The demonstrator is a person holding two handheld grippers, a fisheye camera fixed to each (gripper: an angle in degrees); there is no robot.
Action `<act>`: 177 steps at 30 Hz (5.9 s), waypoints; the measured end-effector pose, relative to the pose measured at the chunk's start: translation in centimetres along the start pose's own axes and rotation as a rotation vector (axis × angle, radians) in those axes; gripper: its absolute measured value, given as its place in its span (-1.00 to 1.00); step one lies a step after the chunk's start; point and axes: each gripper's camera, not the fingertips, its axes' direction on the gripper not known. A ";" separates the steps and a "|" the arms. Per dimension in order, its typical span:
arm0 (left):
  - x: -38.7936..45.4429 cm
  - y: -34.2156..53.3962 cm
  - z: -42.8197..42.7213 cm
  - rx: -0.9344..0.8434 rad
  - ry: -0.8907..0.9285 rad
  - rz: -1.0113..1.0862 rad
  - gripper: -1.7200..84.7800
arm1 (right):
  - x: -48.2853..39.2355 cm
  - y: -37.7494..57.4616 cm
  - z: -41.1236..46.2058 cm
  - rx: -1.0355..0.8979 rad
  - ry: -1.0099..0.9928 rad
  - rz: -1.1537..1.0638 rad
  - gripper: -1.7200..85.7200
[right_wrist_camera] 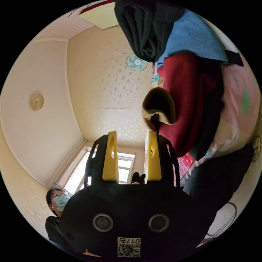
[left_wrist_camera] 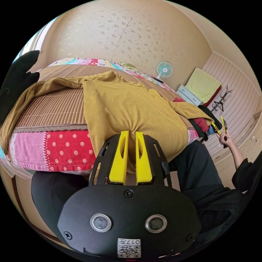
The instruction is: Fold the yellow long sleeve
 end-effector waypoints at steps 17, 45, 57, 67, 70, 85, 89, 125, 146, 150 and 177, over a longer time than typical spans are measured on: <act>-2.5 -0.2 0.0 0.007 0.055 -0.038 -0.85 | -22.0 12.8 37.7 -0.384 0.008 -0.766 -0.71; -5.5 0.6 -1.6 0.016 0.092 -0.062 -0.86 | -7.3 21.7 52.0 -0.616 1.319 -0.956 -0.71; -6.5 1.2 -3.7 -0.007 0.104 -0.084 -0.84 | -6.2 32.2 48.4 -0.550 0.880 -1.017 -0.71; -21.2 7.8 -23.3 0.496 -0.291 -0.789 -0.70 | -5.0 32.2 46.4 -0.534 0.817 -1.029 -0.73; -26.0 9.7 -25.1 0.507 -0.385 -0.902 -0.66 | -4.7 32.3 46.1 -0.528 0.814 -1.038 -0.73; -20.9 9.6 -27.6 0.589 -0.537 -0.773 -0.86 | -3.7 31.5 44.3 -0.529 0.771 -1.025 -0.74; -15.7 5.9 -32.7 0.671 -0.655 -0.545 -0.86 | -3.4 31.5 43.8 -0.546 0.746 -1.030 -0.75; 10.2 -10.2 3.1 0.000 -0.300 -0.111 -0.76 | -2.8 31.5 44.3 -0.547 0.759 -1.045 -0.77; 8.3 -21.1 14.6 -0.281 -0.362 -0.011 -0.86 | -5.4 24.5 52.6 -0.674 1.072 -0.889 -0.89; 7.4 -24.5 17.2 -0.251 -0.390 -0.011 -0.87 | -5.4 23.9 56.0 -0.642 1.137 -0.979 -0.89; 3.1 -26.8 16.3 -0.243 -0.380 -0.028 -0.87 | -4.7 28.5 44.5 -0.596 0.867 -0.963 -0.92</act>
